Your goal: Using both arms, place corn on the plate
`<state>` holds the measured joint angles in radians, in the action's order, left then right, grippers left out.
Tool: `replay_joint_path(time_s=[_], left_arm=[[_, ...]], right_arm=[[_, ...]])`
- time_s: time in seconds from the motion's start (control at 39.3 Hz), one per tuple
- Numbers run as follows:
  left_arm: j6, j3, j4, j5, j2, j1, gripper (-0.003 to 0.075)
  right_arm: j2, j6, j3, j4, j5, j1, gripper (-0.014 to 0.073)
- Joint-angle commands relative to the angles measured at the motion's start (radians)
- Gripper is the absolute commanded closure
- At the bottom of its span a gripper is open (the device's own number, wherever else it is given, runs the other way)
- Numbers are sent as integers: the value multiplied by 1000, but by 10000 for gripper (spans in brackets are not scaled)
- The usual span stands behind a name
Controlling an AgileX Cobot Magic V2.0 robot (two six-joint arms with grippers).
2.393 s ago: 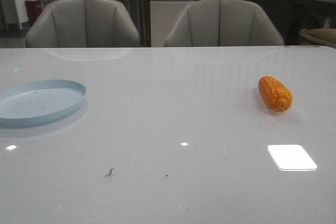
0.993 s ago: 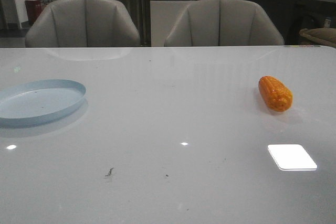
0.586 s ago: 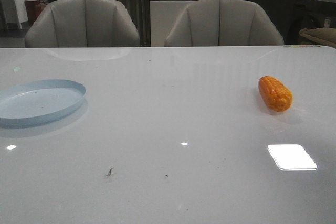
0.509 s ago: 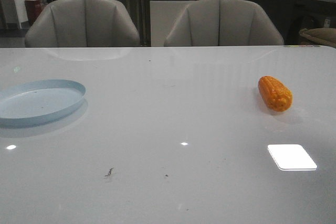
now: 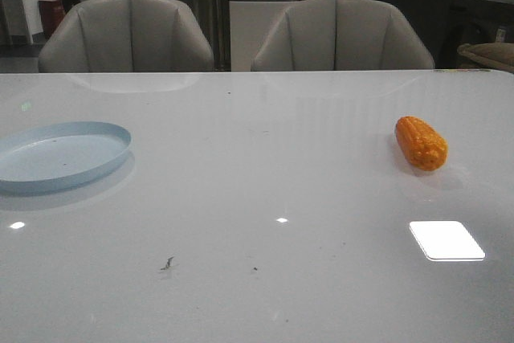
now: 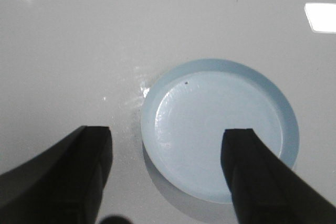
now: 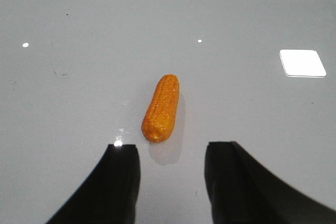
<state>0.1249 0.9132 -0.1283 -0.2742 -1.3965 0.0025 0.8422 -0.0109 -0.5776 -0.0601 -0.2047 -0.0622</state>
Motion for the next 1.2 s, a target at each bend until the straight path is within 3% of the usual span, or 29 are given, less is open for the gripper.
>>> replay_joint_path(time_s=[0.0, 0.36, 0.79, 0.94, 1.17], left_arm=[[-10, 112, -12, -35, -79, 2, 217], [-10, 309, -41, -74, -358, 30, 217], [-10, 353, -97, -88, -516, 37, 225], [-10, 353, -97, -88, -535, 37, 330], [-10, 353, -97, -75, -547, 37, 601]], right_arm=[[-3, 2, -35, 9, 77, 6, 179], [-3, 2, -35, 9, 76, 6, 179], [-3, 2, -35, 9, 72, 6, 179], [-3, 2, -35, 9, 72, 6, 180], [-3, 2, -35, 9, 66, 6, 180]])
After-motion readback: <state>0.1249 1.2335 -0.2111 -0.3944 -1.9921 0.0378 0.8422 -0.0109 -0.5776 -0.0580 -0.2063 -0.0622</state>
